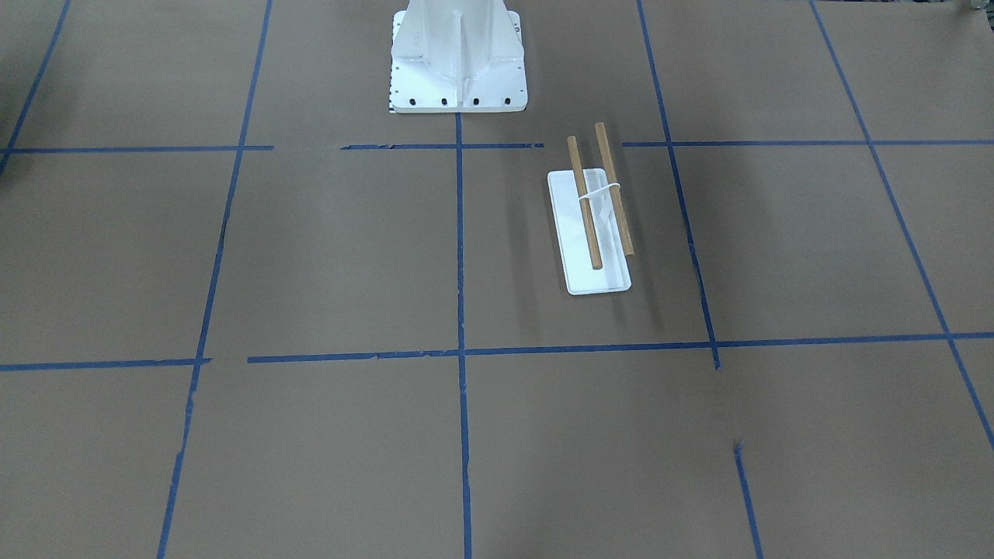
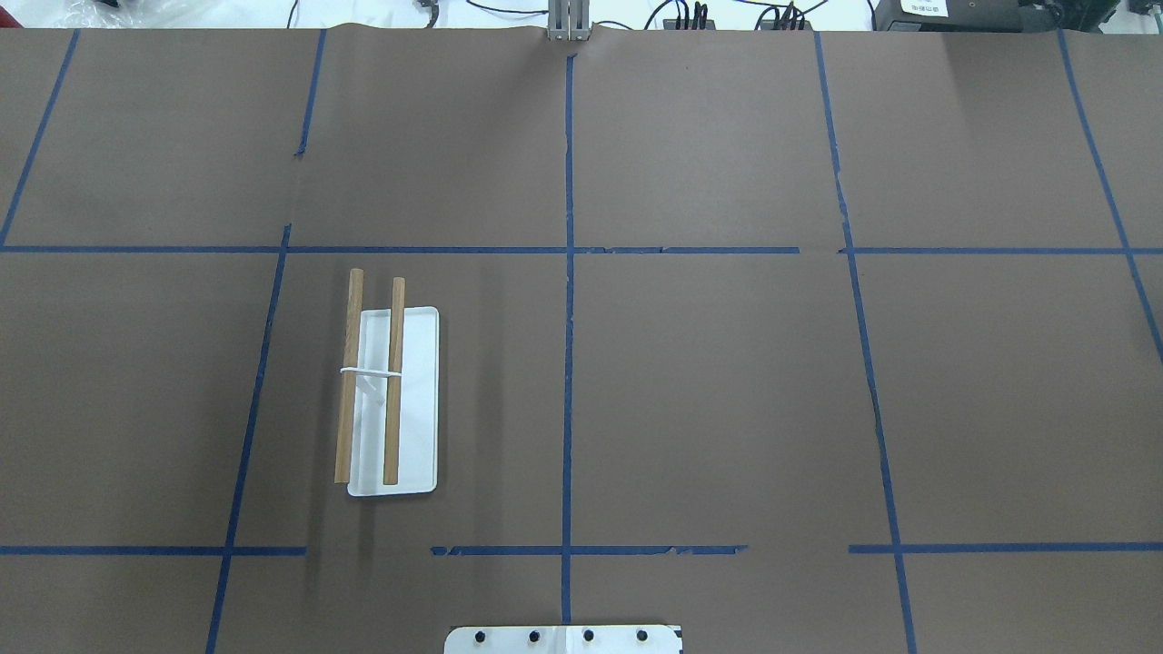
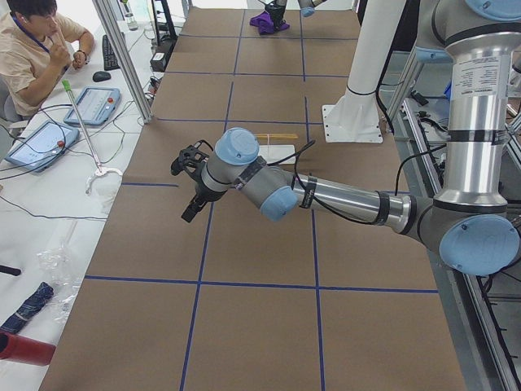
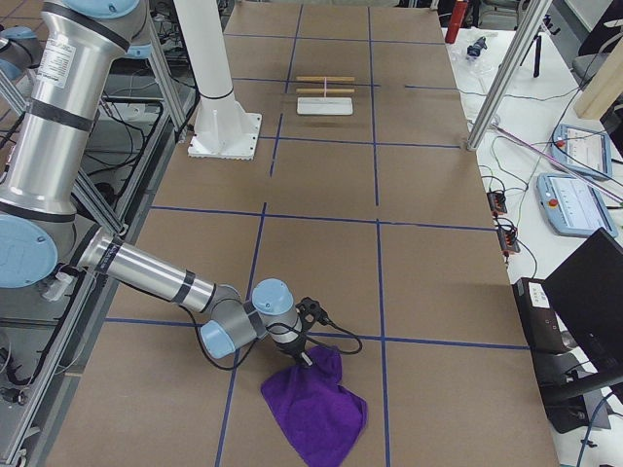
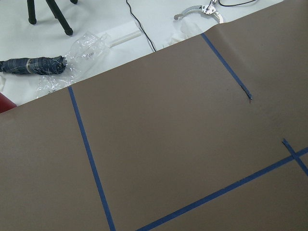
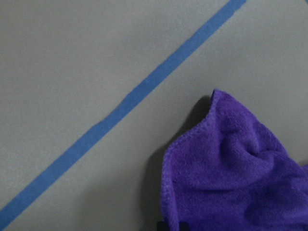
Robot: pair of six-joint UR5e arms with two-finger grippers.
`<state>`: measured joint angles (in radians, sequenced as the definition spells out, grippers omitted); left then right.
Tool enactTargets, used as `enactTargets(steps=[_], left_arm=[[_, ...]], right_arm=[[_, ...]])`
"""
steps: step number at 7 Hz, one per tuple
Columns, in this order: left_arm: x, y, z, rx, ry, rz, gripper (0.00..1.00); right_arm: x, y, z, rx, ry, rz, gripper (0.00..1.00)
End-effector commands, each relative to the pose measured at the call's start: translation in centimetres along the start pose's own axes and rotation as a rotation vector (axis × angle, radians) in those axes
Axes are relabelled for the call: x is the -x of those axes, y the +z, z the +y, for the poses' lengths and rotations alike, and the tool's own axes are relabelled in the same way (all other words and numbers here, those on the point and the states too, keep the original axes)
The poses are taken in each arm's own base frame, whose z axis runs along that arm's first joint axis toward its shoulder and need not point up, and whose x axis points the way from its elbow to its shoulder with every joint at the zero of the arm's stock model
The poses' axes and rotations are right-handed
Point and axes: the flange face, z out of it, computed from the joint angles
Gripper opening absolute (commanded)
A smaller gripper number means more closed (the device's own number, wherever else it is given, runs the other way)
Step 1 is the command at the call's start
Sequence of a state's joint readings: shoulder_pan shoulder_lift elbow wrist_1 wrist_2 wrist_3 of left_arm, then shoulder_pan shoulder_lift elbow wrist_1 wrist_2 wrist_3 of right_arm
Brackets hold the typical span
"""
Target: Hang towel on rack
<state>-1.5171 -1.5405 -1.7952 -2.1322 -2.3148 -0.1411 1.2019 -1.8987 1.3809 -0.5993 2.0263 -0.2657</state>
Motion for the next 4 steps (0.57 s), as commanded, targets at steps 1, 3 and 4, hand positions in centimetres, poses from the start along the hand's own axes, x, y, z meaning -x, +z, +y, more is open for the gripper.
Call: enactTargets(steps=[1, 3, 4], left_arm=[[0.0, 0.0, 0.1, 0.001, -0.001, 0.000, 1.00], [-0.7, -0.7, -0.2, -0.090, 0.084, 0.014, 1.00], [-0.8, -0.8, 0.7, -0.106, 0.101, 0.027, 1.00]], right_arm=[[-1.2, -2.7, -1.7, -0.059, -0.073, 0.052, 0.00], [-1.8, -6.3, -6.3, -0.124, -0.076, 0.059, 0.00], [-1.6, -9.6, -11.0, -0.170, -0.097, 0.058, 0.00]])
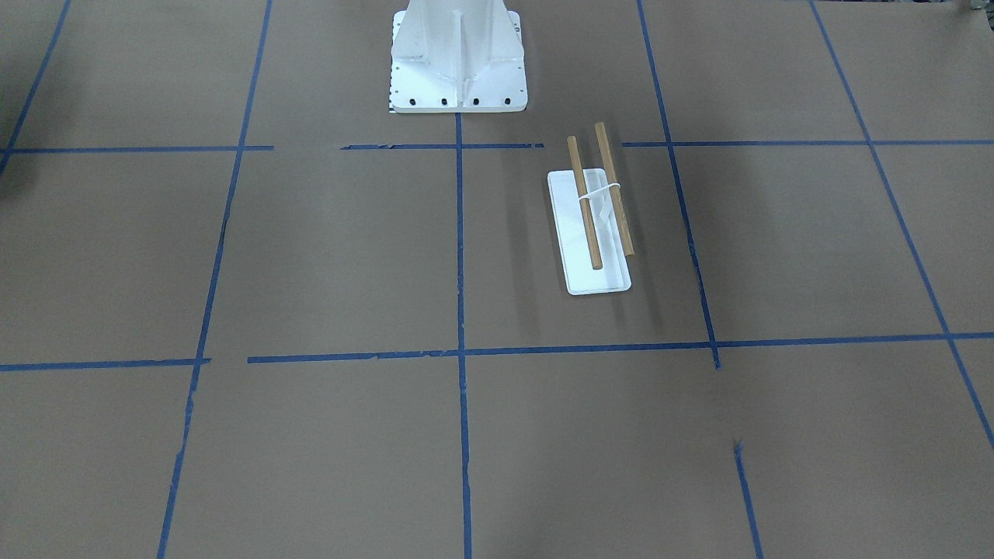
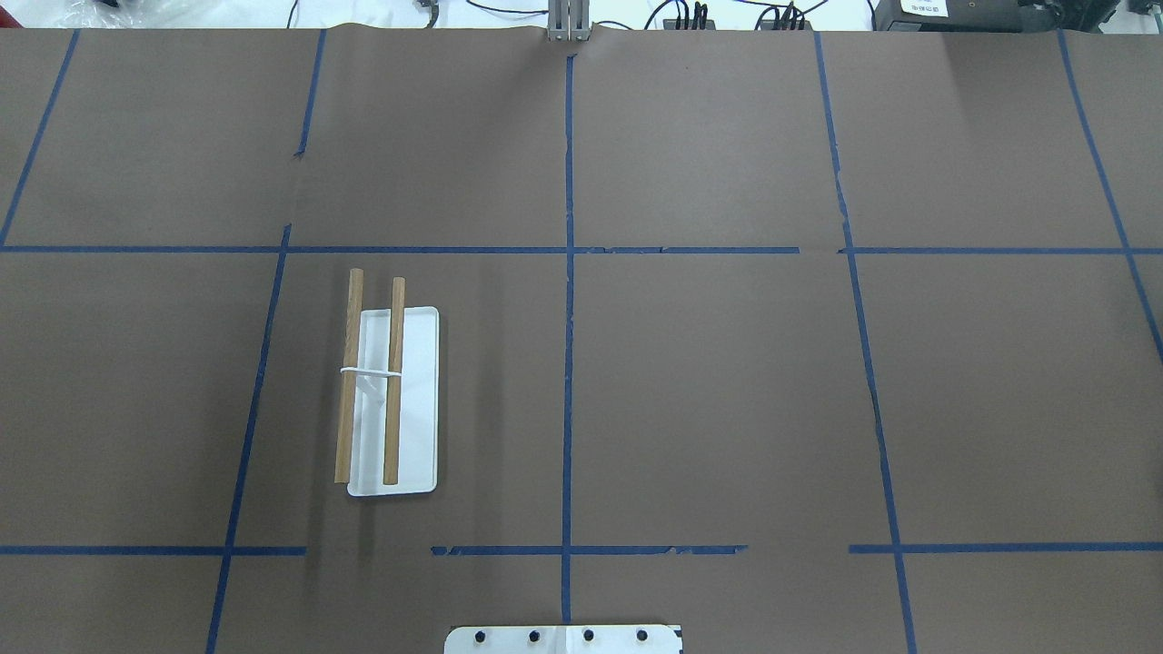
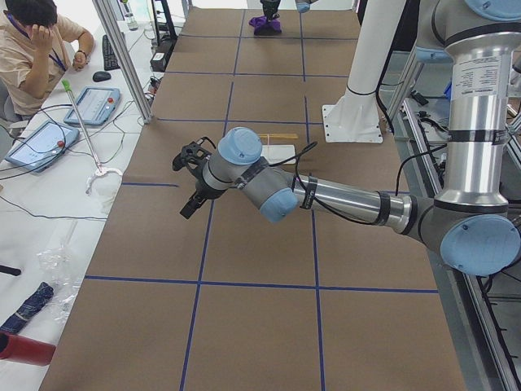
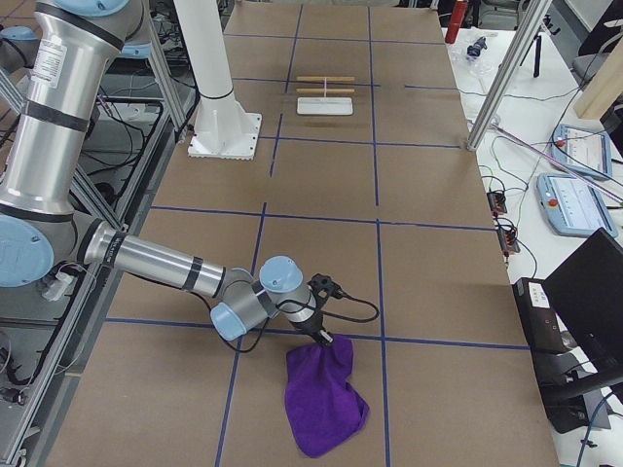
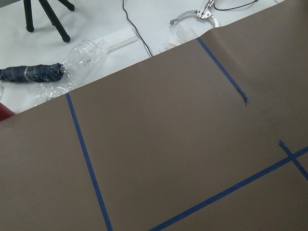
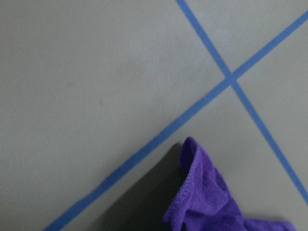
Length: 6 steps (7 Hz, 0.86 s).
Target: Hang towel on rack
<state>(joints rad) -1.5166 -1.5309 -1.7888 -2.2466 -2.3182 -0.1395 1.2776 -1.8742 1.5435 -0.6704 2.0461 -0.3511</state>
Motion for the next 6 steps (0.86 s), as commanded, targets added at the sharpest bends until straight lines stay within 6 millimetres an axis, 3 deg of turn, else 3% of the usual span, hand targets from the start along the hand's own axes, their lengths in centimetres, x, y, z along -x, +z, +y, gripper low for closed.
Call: enactTargets(steps=[1, 2, 3, 4, 5, 6], left_arm=[[-1.3, -0.3, 0.3, -0.032, 0.040, 0.071, 1.00], [-3.9, 1.7, -0.4, 0.001, 0.072, 0.152, 1.00], [-6.0, 3.1, -1.1, 0.025, -0.008, 0.188, 1.00], [-9.6, 4.0, -2.6, 0.046, -0.165, 0.228, 1.00], [-11.4, 3.7, -3.3, 0.044, -0.190, 0.250, 1.00], [-14.4, 3.9, -5.1, 0.053, -0.278, 0.291, 1.00]], right_arm=[[-0.6, -5.6, -9.5, -0.078, -0.017, 0.009, 0.00], [-0.9, -7.4, -13.3, -0.138, -0.032, 0.026, 0.00], [0.2, -8.5, -15.9, -0.177, -0.011, 0.005, 0.00], [1.4, -9.2, -19.7, -0.231, 0.073, -0.049, 0.00], [4.4, -9.6, -24.1, -0.273, 0.103, -0.108, 0.00], [8.5, -10.5, -29.1, -0.315, 0.216, -0.201, 0.00]])
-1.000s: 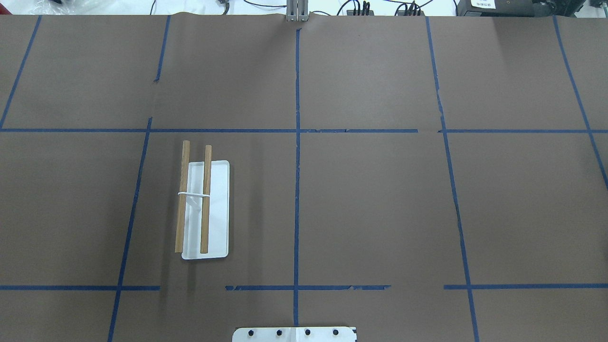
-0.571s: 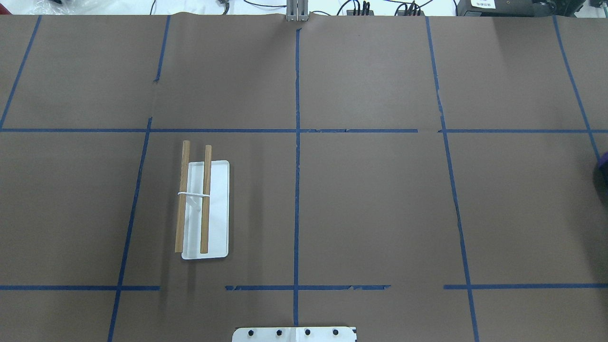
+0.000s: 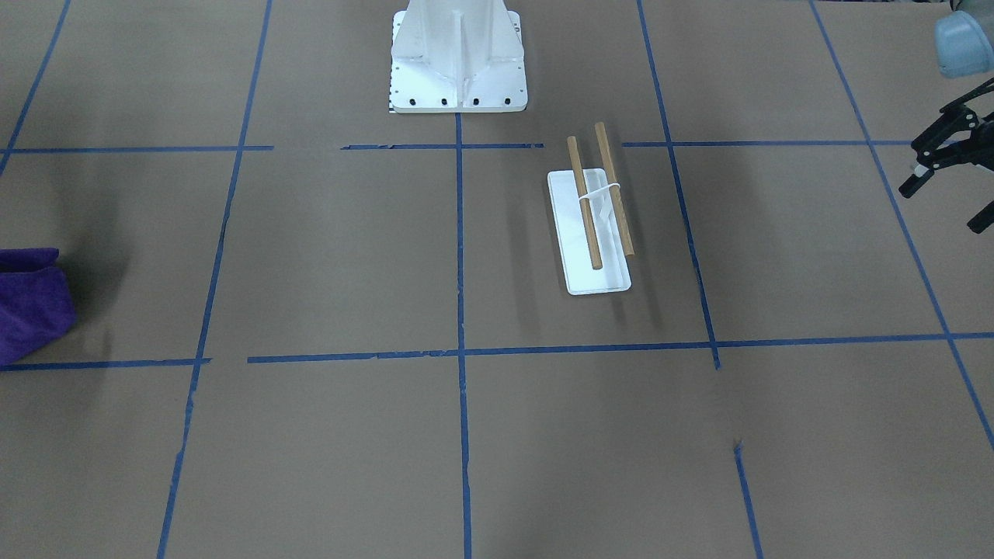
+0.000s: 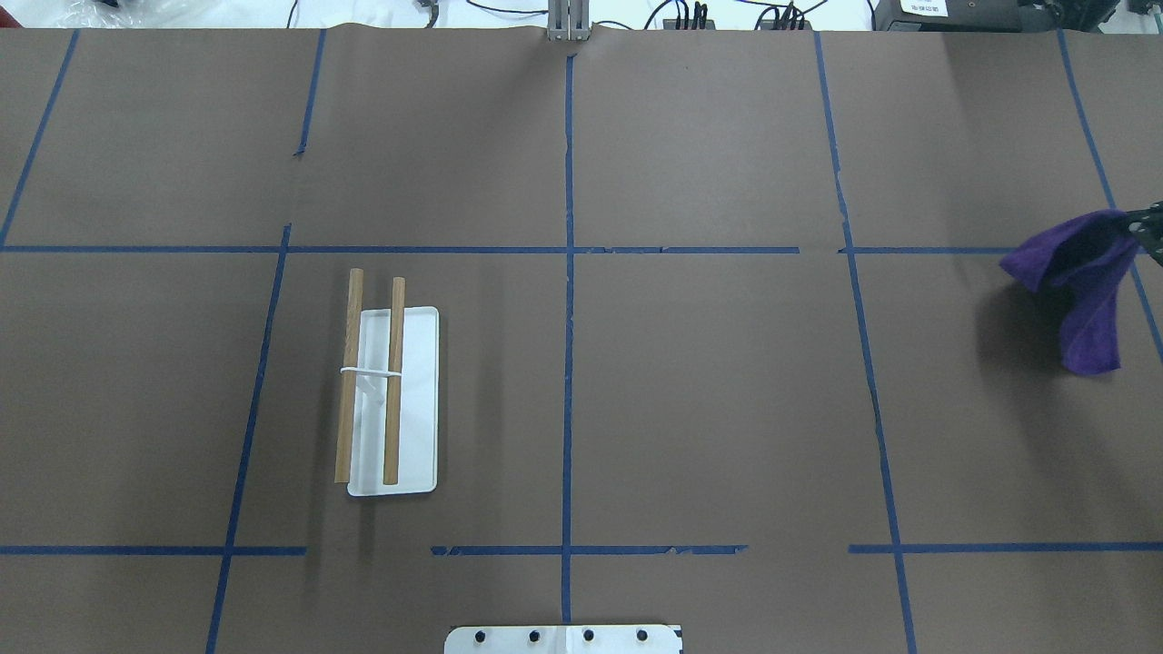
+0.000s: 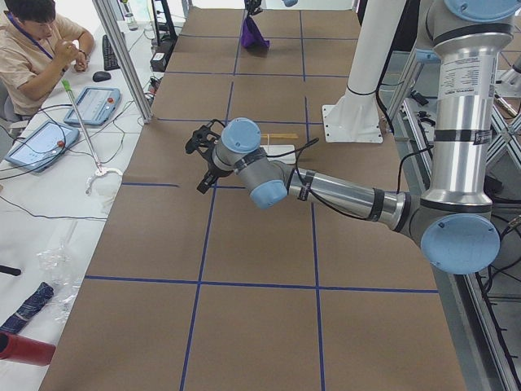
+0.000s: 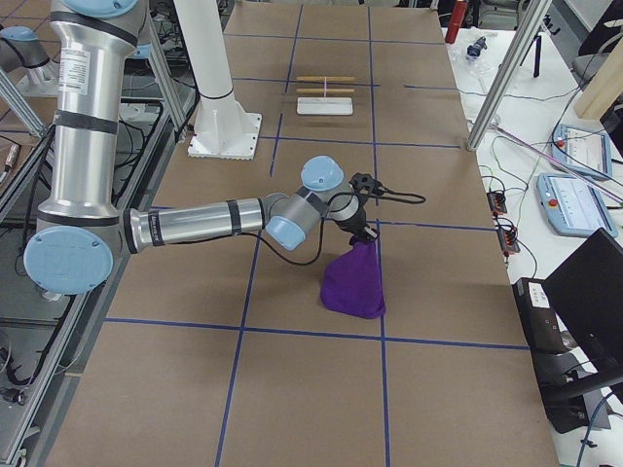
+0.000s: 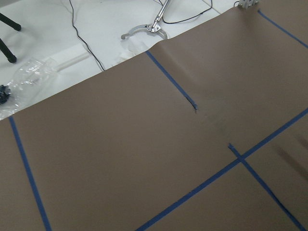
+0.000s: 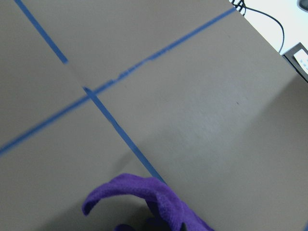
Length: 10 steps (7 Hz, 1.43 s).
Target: Hang towel on rack
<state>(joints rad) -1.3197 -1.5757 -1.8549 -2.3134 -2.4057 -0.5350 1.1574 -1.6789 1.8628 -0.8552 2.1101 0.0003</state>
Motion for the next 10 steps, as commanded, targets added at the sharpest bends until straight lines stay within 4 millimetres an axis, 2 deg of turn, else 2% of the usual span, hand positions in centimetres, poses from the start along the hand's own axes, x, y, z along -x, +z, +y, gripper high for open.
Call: enactTargets(steps=[1, 2, 3, 4, 5, 6, 7, 8, 9, 10], left_arm=[[-7.1, 2.6, -3.0, 0.012, -0.195, 0.093, 1.00], [-10.4, 4.3, -4.5, 0.011, -0.280, 0.121, 1.00], [-15.2, 7.0, -5.4, 0.024, -0.378, 0.161, 1.00], [-20.5, 9.5, -6.4, 0.059, -0.513, 0.204, 1.00], [-25.9, 12.9, -7.5, 0.080, -0.632, 0.159, 0.98], [-31.0, 14.5, -9.5, 0.054, -0.703, 0.102, 0.85], [-35.2, 16.3, -9.9, 0.093, -0.831, 0.108, 0.69], [-36.6, 17.3, -10.5, 0.073, -0.914, 0.104, 0.68], [-38.4, 18.4, -9.7, 0.072, -0.941, 0.104, 0.69], [-39.5, 19.3, -10.3, 0.073, -0.996, 0.103, 0.69]], right_arm=[[9.8, 1.6, -9.6, -0.089, 0.194, -0.171, 0.00], [15.0, 2.5, -15.1, -0.141, 0.243, -0.248, 0.00], [20.0, 3.1, -19.7, -0.207, 0.294, -0.269, 0.00], [23.0, 3.1, -22.8, -0.255, 0.328, -0.260, 0.00], [24.8, 1.9, -26.6, -0.281, 0.349, -0.243, 0.00], [26.6, 0.1, -28.5, -0.337, 0.440, -0.253, 0.00], [28.7, -0.8, -29.2, -0.372, 0.500, -0.270, 0.00], [30.5, -1.7, -29.3, -0.407, 0.499, -0.271, 0.00], [31.7, -2.9, -29.8, -0.439, 0.509, -0.288, 0.00], [32.2, -3.8, -30.1, -0.457, 0.512, -0.303, 0.00]])
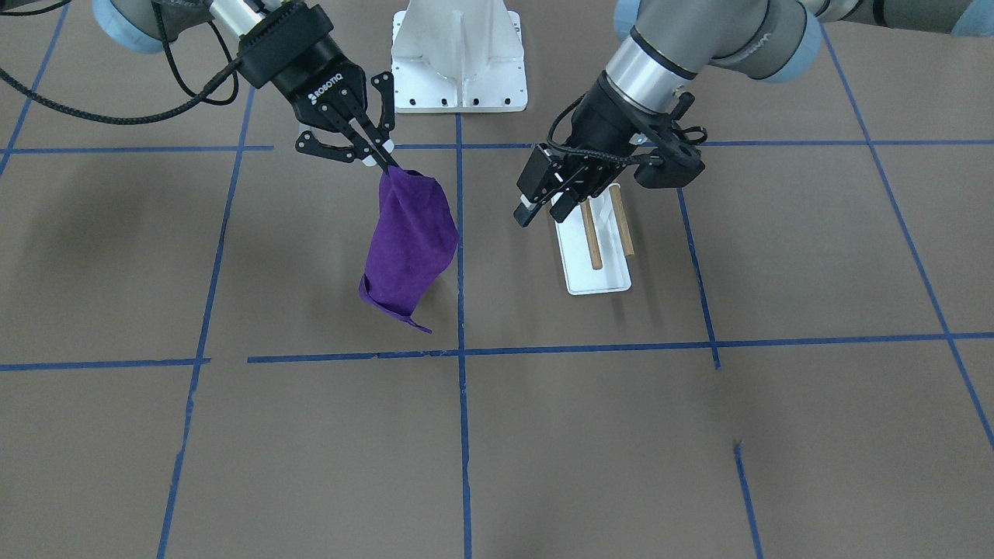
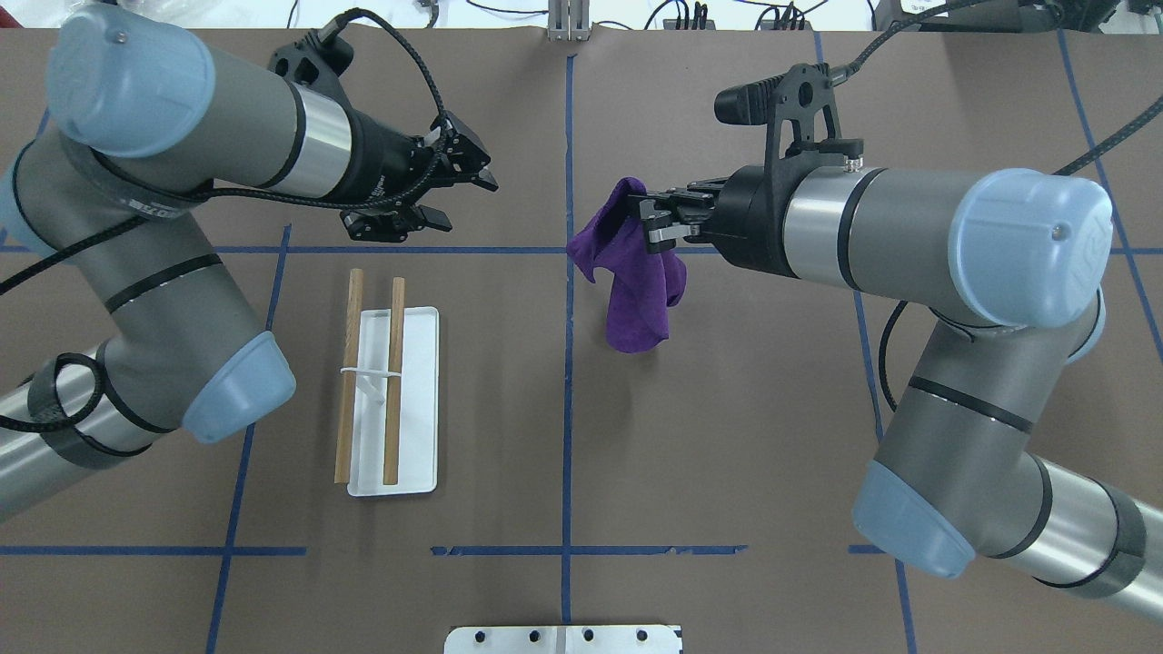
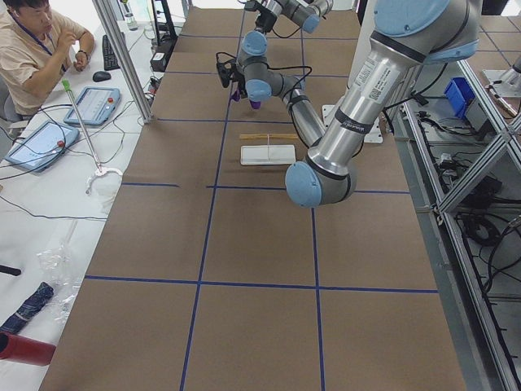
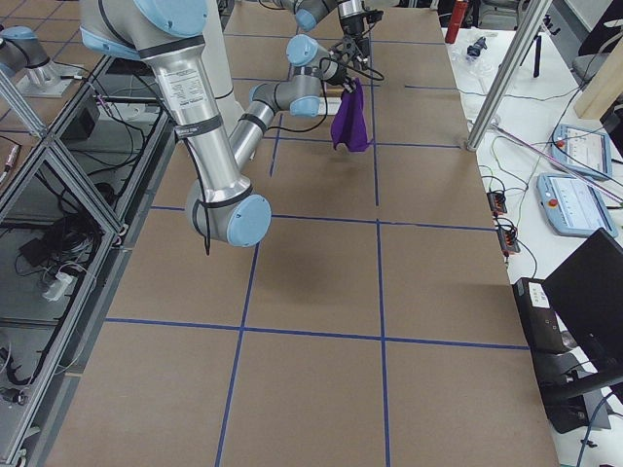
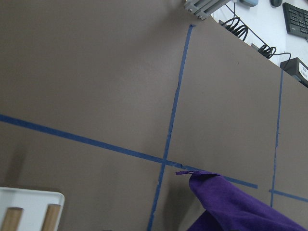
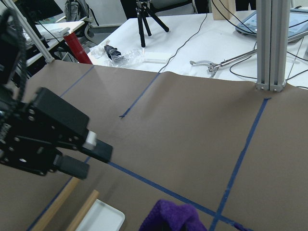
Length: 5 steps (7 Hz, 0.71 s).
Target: Hang towel on rack
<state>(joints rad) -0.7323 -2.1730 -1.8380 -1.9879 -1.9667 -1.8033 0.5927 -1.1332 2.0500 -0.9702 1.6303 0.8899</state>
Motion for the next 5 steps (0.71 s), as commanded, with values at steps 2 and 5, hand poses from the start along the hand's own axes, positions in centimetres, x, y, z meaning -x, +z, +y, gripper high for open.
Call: enactTargets(steps=[2, 5], left_arm=[[-2.0, 2.6, 1.8, 0.009, -0.080, -0.003, 0.69], [-2.3, 3.0, 3.7, 0.041, -0.067, 0.001, 0.69]], right_arm=[[3.4, -2.1, -0.7, -0.062, 0.009, -0.057, 0.00], [5.0, -2.3, -1.0, -0.098, 0.011, -0.070, 0.00]])
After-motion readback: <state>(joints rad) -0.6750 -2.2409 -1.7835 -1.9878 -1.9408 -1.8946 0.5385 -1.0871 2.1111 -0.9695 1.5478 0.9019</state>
